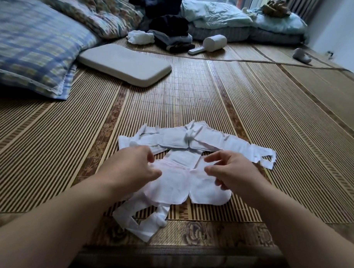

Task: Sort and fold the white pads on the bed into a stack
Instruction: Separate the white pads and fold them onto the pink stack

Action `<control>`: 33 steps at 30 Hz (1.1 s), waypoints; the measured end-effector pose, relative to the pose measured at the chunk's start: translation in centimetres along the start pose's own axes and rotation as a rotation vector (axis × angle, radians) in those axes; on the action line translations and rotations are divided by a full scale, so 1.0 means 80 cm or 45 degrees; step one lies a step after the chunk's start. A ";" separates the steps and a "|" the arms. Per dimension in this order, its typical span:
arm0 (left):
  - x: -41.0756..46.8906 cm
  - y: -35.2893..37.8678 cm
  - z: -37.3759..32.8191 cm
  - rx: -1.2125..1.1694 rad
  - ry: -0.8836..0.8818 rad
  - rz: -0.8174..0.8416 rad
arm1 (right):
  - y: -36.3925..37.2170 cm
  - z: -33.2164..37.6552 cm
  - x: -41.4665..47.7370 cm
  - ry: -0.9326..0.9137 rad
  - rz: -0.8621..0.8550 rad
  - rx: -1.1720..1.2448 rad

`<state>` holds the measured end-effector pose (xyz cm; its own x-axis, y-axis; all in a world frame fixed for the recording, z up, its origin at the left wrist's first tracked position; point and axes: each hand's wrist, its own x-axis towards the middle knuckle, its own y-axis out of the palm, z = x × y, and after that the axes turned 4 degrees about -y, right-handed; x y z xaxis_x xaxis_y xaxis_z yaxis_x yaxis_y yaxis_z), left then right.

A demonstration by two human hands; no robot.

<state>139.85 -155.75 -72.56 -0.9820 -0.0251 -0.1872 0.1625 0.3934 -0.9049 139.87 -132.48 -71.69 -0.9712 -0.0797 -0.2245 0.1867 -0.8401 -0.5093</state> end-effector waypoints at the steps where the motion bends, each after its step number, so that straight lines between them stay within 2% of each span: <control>1: 0.001 0.001 0.004 0.031 -0.027 0.047 | -0.006 -0.001 0.001 -0.044 -0.083 -0.137; 3: 0.001 0.004 0.008 0.045 -0.058 0.128 | -0.017 -0.006 0.004 -0.092 -0.164 -0.443; 5: 0.004 0.007 0.011 0.041 -0.033 0.134 | -0.020 -0.011 0.006 -0.019 -0.103 -0.666; 7: 0.005 0.008 0.014 0.030 -0.010 0.116 | -0.019 -0.015 0.007 0.068 -0.012 -0.755; 20: 0.004 0.001 0.013 -0.298 0.001 0.169 | -0.019 -0.016 0.011 0.054 0.015 -0.772; 28: 0.001 0.004 0.012 -0.331 -0.020 0.182 | -0.018 -0.014 0.012 0.099 0.096 -0.819; 33: -0.001 0.005 0.013 -0.248 -0.001 0.168 | -0.019 -0.012 0.009 0.079 0.095 -0.822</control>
<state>140.06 -156.54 -73.28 -0.9535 0.0377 -0.2991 0.2675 0.5632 -0.7818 139.01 -130.74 -71.86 -0.9455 -0.0782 -0.3162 0.3234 -0.3410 -0.8827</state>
